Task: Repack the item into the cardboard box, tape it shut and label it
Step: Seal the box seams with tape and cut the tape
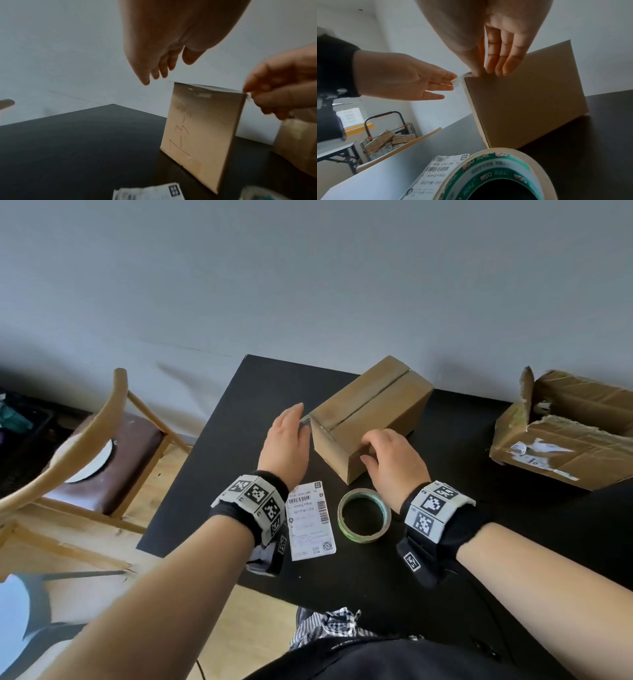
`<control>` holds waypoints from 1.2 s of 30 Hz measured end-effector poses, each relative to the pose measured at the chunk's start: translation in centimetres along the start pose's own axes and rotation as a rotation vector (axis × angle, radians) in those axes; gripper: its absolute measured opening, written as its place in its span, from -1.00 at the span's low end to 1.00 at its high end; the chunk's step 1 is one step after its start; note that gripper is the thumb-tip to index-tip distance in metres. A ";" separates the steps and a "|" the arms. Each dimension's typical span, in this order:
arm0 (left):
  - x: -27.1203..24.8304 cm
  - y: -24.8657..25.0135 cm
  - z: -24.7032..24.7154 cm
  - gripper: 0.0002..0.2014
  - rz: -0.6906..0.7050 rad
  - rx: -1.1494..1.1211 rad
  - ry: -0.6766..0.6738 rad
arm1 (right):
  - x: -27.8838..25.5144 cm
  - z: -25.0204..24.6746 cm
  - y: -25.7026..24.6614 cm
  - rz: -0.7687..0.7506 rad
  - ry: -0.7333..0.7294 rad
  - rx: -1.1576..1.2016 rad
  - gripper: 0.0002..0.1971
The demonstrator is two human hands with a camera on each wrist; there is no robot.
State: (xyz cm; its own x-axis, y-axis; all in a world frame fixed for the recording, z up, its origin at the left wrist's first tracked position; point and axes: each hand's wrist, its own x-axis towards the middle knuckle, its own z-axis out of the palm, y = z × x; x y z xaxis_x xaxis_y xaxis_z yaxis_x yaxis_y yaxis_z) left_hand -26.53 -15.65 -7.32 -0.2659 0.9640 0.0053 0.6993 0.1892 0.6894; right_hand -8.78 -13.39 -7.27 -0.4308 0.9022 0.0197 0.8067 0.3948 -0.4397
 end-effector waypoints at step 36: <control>0.5 -3.6 -0.8 -0.76 0.106 -0.195 -0.119 | -0.5 0.0 0.4 0.179 0.214 0.182 -0.78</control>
State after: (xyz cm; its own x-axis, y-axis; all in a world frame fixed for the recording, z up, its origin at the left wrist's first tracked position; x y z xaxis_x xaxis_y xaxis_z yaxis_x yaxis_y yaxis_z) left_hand -29.77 -16.00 -9.21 -0.1092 0.9940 0.0077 0.5750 0.0569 0.8162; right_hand -8.19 -13.72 -7.48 -0.1785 0.9781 0.1075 0.7681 0.2068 -0.6060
